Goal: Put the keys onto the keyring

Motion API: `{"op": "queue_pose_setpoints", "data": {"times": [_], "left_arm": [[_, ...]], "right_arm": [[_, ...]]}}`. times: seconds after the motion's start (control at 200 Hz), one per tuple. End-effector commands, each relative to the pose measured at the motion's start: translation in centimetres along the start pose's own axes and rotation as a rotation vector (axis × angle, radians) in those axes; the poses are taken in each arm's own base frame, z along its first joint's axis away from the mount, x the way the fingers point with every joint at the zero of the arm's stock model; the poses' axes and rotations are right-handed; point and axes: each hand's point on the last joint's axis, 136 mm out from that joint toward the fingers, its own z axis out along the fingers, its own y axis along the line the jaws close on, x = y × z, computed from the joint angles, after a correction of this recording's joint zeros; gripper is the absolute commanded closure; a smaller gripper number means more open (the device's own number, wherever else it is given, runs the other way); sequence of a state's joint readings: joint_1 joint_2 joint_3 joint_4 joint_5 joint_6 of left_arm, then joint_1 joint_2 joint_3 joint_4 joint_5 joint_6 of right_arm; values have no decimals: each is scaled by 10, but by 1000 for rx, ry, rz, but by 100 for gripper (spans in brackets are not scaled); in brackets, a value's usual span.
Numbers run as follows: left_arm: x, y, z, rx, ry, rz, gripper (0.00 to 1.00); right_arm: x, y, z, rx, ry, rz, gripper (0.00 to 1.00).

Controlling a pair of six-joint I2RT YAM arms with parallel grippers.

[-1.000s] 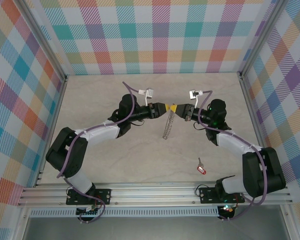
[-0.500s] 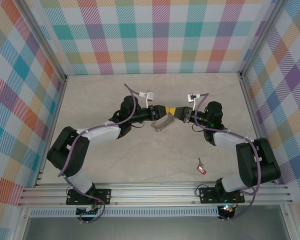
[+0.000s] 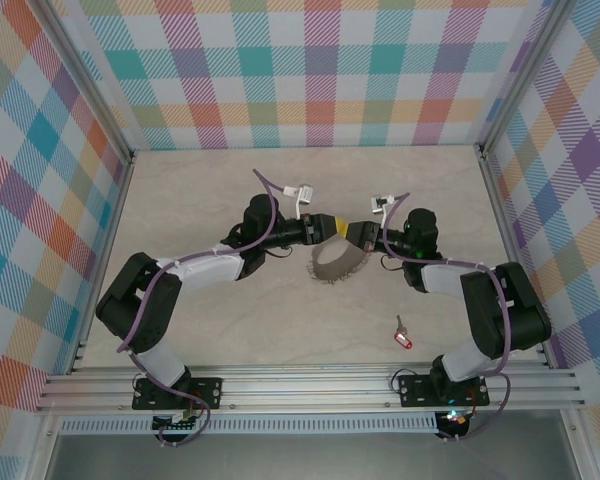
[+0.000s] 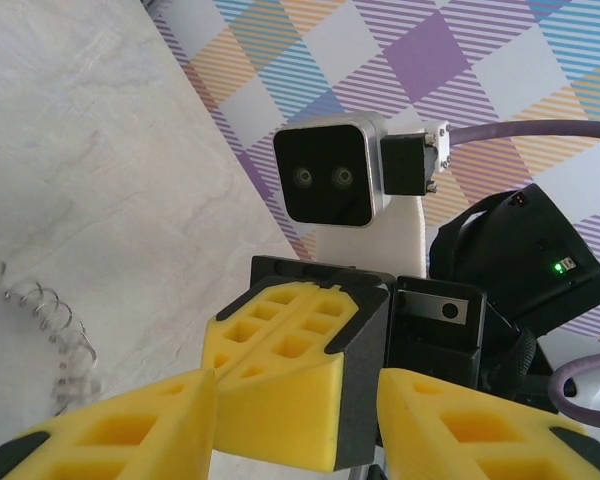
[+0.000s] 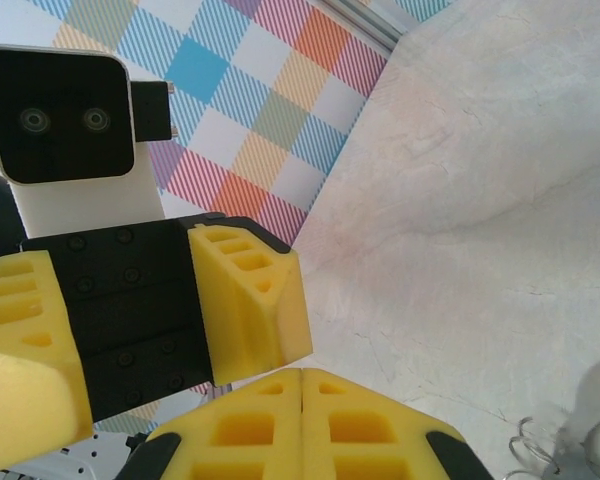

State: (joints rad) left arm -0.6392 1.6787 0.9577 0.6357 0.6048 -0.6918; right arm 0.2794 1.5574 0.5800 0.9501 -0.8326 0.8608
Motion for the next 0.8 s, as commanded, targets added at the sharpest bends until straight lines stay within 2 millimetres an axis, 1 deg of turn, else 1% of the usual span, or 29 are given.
{"op": "queue_pose_setpoints", "data": {"times": [0.0, 0.09, 0.1, 0.125, 0.2, 0.23, 0.28, 0.375, 0.405, 0.475, 0.51, 0.595, 0.705, 0.795], "left_arm": [[5, 0, 2, 10, 5, 22, 54], [5, 1, 0, -4, 5, 26, 54], [5, 2, 0, -6, 4, 28, 54], [5, 2, -1, -13, 4, 28, 54], [6, 7, -3, -47, 2, 30, 54], [6, 10, -4, -66, 0, 33, 54], [6, 17, -7, -110, -6, 33, 53], [6, 35, -14, -213, -15, 27, 50], [6, 39, -16, -237, -19, 26, 49], [6, 55, -21, -320, -22, 11, 48], [6, 62, -23, -353, -25, 3, 48], [6, 81, -30, -452, -32, -28, 47], [8, 100, -37, -550, -31, -62, 46], [10, 108, -41, -587, -31, -81, 45]], "right_arm": [[3, -2, -2, 7, -10, 0, 100], [2, -15, -4, 83, -23, 36, 100], [2, -17, -5, 95, -25, 41, 98], [1, -22, -7, 126, -32, 54, 92], [2, -40, -14, 244, -49, 91, 67], [7, -50, -18, 301, -37, 123, 58], [11, -62, -23, 383, -29, 151, 42], [17, -77, -31, 486, -5, 185, 23], [19, -80, -33, 511, 3, 194, 18], [18, -88, -37, 577, 9, 214, 9], [18, -92, -40, 610, 12, 229, 7], [18, -99, -41, 659, 29, 267, 7], [17, -106, -33, 660, 55, 314, 12], [14, -111, -26, 648, 59, 347, 17]]}}
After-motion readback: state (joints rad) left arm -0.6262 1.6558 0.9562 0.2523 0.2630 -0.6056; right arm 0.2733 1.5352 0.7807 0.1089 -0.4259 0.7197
